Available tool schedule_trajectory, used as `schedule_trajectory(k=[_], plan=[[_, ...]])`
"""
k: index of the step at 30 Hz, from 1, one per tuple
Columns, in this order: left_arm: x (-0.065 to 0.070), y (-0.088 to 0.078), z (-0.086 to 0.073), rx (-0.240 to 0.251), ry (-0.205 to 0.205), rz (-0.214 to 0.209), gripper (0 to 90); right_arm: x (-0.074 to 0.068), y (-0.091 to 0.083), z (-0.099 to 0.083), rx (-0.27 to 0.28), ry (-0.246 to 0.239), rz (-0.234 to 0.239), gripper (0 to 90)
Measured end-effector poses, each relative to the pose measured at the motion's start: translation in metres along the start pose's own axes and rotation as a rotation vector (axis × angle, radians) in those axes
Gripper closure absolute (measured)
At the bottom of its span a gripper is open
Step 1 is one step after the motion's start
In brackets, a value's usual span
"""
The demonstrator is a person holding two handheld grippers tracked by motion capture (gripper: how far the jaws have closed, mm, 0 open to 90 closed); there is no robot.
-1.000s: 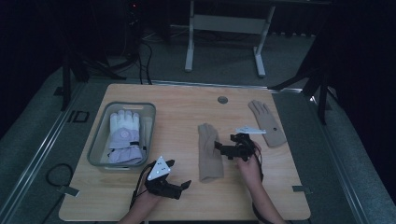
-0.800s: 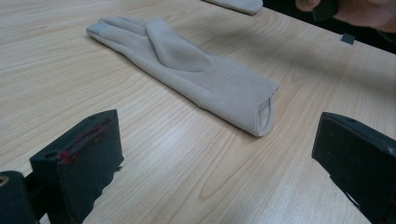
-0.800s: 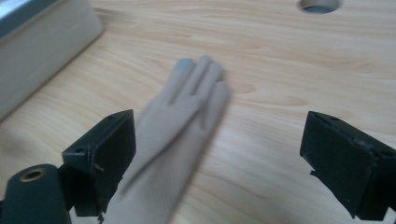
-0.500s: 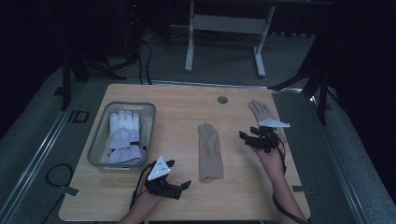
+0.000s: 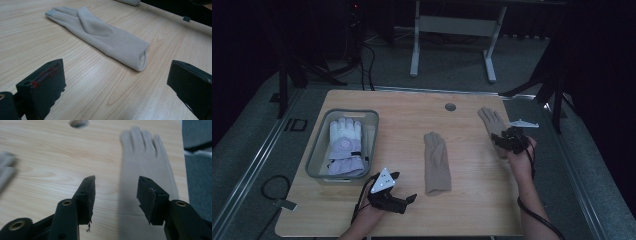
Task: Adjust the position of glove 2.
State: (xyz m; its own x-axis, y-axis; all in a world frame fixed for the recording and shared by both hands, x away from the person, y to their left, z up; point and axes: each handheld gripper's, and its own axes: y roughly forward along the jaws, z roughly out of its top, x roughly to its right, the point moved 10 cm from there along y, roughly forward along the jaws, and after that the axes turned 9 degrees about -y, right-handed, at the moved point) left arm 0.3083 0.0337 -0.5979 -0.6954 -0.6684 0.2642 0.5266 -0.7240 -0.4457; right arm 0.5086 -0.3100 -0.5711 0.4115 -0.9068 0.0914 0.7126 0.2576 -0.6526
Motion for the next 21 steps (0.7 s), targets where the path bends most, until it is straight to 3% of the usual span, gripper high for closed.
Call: schedule_trajectory(k=[8, 17, 21], plan=[[0.002, 0.0, 0.0, -0.001, 0.001, -0.009, 1.7, 0.028, 0.018, -0.001, -0.023, 0.002, -0.036, 49.2], [0.003, -0.002, 0.001, 0.01, 0.002, -0.01, 1.7, 0.033, 0.034, -0.002, -0.045, -0.007, -0.024, 48.1], [0.001, -0.002, 0.0, 0.005, -0.004, -0.008, 1.7, 0.04, 0.043, 0.001, -0.026, 0.037, -0.021, 48.5]])
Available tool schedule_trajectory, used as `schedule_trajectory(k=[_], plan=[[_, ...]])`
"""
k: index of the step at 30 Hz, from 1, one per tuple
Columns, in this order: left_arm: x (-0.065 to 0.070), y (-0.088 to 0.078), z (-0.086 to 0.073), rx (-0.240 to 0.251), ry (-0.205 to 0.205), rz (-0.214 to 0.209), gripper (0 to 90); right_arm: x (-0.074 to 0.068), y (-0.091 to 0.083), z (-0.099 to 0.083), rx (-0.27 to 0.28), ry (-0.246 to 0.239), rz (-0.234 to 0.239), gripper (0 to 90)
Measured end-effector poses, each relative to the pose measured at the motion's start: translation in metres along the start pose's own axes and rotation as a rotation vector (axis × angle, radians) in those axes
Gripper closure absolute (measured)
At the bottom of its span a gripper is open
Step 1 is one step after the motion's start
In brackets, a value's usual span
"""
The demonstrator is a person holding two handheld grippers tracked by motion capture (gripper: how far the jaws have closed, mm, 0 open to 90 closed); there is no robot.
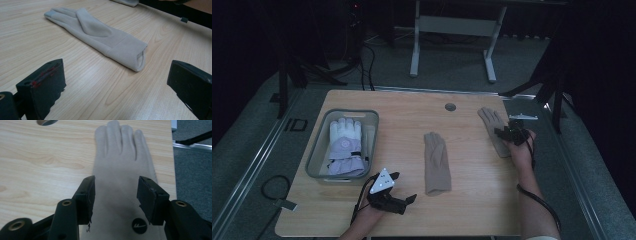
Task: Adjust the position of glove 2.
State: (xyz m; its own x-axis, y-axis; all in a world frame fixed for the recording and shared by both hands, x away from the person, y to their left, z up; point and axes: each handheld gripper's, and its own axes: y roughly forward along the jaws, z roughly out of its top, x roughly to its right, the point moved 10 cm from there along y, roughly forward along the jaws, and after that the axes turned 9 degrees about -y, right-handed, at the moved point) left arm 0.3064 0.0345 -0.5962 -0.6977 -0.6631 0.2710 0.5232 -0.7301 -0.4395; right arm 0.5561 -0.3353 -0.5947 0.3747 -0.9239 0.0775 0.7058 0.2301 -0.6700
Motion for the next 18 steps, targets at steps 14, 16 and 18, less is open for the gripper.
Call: schedule_trajectory(k=[14, 16, 18], plan=[[0.002, 0.001, -0.002, -0.007, 0.001, -0.009, 1.7, 0.006, 0.017, -0.016, -0.067, -0.023, -0.037, 59.9], [0.002, 0.001, -0.002, -0.009, 0.002, -0.008, 1.7, 0.005, 0.015, -0.017, -0.073, 0.008, -0.036, 77.9], [0.001, 0.001, -0.002, -0.009, -0.004, -0.007, 1.7, 0.005, 0.014, -0.017, -0.075, 0.027, -0.034, 79.8]])
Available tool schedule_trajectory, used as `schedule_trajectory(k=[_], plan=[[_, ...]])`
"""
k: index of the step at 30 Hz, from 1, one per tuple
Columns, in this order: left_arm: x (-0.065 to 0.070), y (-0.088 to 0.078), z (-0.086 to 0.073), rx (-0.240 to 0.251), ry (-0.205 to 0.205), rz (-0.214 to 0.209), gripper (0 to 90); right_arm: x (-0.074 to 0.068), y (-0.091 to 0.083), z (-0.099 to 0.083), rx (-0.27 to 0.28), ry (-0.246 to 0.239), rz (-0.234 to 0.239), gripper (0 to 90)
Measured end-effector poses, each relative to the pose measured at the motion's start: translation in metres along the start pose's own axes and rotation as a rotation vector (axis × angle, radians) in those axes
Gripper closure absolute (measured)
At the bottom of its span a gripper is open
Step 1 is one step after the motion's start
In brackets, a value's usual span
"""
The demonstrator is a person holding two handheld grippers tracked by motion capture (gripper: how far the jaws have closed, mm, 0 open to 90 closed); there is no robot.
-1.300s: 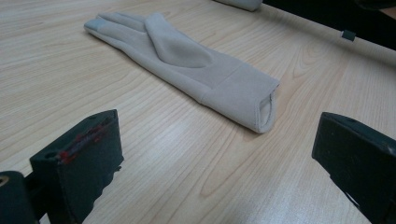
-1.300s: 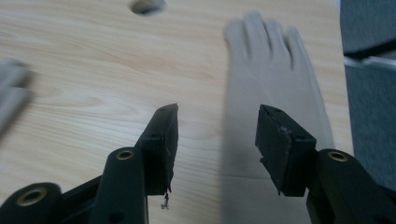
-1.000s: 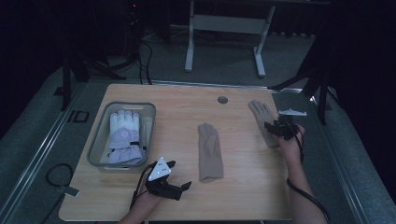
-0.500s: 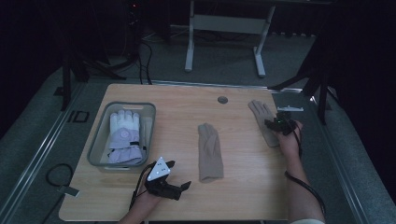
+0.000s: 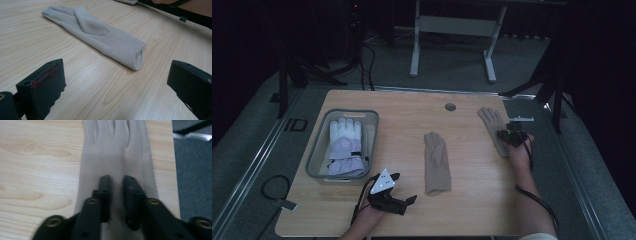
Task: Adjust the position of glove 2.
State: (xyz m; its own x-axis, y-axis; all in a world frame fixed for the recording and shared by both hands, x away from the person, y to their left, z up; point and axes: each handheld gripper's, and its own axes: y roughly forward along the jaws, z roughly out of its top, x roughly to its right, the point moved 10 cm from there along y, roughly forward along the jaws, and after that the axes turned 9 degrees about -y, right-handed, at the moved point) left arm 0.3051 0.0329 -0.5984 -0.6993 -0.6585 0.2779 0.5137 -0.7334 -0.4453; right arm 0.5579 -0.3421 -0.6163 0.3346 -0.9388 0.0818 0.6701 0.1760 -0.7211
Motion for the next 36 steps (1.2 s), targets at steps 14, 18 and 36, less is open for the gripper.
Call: schedule_trajectory(k=[14, 18, 36], plan=[[0.001, 0.002, 0.003, 0.005, 0.015, -0.001, 1.7, -0.029, -0.046, -0.002, 0.048, 0.141, -0.045, 84.8], [0.003, 0.001, 0.005, 0.014, 0.028, 0.005, 1.7, -0.04, -0.068, -0.018, 0.042, 0.152, -0.077, 84.8], [0.004, 0.0, 0.005, 0.016, 0.04, 0.013, 1.7, -0.087, -0.099, -0.072, 0.021, 0.197, -0.043, 83.2]])
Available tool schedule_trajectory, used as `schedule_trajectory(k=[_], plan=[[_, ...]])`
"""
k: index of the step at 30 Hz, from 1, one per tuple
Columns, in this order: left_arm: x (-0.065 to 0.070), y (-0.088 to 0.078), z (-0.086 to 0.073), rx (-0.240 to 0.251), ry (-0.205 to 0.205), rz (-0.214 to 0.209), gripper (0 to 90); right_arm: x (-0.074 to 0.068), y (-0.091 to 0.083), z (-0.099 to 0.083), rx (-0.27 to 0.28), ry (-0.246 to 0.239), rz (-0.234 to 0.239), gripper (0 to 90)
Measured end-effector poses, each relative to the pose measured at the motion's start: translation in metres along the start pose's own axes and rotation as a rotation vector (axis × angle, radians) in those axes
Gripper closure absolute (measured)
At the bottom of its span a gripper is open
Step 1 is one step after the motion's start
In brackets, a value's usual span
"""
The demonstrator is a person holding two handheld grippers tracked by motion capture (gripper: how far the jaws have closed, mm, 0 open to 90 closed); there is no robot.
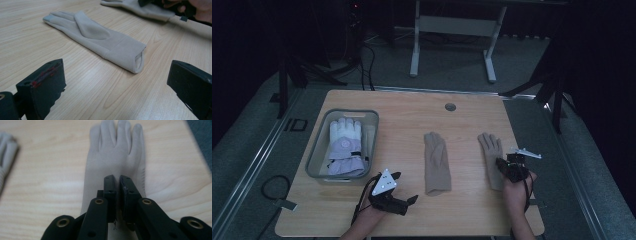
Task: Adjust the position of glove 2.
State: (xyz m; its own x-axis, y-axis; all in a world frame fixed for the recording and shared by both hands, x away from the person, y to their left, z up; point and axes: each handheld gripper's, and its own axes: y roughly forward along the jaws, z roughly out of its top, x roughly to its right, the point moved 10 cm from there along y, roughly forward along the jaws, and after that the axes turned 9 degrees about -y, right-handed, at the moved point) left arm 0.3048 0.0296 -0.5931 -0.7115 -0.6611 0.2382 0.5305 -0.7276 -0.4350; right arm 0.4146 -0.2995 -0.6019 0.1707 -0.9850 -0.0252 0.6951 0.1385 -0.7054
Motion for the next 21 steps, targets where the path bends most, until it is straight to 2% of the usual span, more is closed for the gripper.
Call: schedule_trajectory(k=[3, 7, 8, 11, 14, 16, 17, 19, 21], plan=[[0.0, 0.0, 0.0, -0.001, 0.003, 0.0, 1.7, -0.004, 0.006, -0.006, -0.019, -0.018, -0.003, 80.8], [0.0, 0.001, -0.001, -0.005, 0.002, 0.0, 1.7, -0.005, 0.008, -0.008, -0.009, -0.028, -0.001, 75.1], [0.0, 0.001, -0.001, -0.005, 0.002, 0.0, 1.7, -0.006, 0.007, -0.008, -0.009, -0.012, 0.018, 70.6], [0.0, 0.0, -0.001, -0.004, 0.001, -0.002, 1.7, -0.004, 0.001, -0.002, 0.016, -0.026, 0.036, 61.6], [0.0, 0.0, -0.001, 0.0, 0.003, -0.007, 1.7, -0.004, -0.006, 0.007, 0.051, -0.101, 0.062, 58.2], [0.0, 0.0, -0.001, 0.0, 0.0, -0.013, 1.7, 0.001, -0.009, 0.011, 0.054, -0.151, 0.065, 56.9], [0.0, 0.0, -0.001, 0.004, -0.003, -0.021, 1.7, 0.001, -0.009, 0.012, 0.057, -0.161, 0.087, 56.5], [0.002, 0.0, -0.002, 0.006, -0.002, -0.031, 1.7, 0.007, -0.009, 0.015, 0.049, -0.19, 0.09, 55.9], [0.003, 0.001, -0.002, 0.001, 0.004, -0.032, 1.7, 0.009, -0.009, 0.018, 0.055, -0.214, 0.151, 55.9]])
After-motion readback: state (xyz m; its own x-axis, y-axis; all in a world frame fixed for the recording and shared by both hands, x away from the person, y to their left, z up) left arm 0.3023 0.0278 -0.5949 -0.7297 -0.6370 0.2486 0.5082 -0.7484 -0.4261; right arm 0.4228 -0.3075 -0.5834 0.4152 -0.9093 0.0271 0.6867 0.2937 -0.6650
